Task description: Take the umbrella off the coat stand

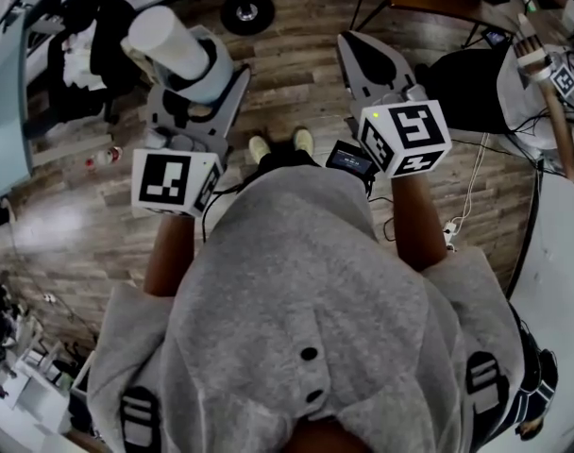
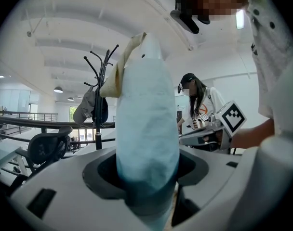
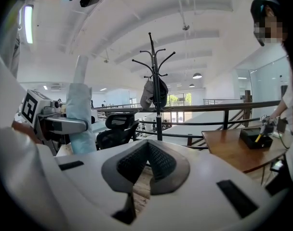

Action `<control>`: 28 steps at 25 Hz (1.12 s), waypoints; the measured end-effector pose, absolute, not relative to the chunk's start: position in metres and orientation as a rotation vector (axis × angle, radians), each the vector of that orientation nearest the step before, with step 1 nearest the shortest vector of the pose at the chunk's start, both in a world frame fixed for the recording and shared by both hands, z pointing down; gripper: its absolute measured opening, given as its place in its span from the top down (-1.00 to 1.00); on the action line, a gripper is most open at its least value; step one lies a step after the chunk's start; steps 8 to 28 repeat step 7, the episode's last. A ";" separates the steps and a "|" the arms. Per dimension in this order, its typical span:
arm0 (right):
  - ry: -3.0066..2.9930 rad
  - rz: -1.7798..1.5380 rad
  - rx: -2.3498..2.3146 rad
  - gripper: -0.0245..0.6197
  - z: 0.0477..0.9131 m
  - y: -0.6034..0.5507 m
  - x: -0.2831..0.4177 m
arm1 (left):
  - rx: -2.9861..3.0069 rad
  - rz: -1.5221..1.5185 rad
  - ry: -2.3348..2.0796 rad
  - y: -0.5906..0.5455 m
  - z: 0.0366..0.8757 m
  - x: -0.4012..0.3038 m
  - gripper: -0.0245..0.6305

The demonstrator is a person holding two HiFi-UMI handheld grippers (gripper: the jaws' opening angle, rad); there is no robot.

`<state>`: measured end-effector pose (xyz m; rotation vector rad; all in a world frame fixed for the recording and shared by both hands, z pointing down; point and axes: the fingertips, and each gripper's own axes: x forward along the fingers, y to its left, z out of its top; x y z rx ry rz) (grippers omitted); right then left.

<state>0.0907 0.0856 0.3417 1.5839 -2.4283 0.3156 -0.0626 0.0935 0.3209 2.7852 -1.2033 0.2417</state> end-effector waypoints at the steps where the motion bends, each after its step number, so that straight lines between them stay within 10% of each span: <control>1: -2.427 0.313 1.580 0.90 0.342 0.086 0.091 | 2.783 0.231 -1.199 0.094 0.321 -0.062 0.07; 28: -2.411 0.296 1.590 0.90 0.342 0.090 0.093 | 2.796 0.199 -1.187 0.100 0.317 -0.062 0.07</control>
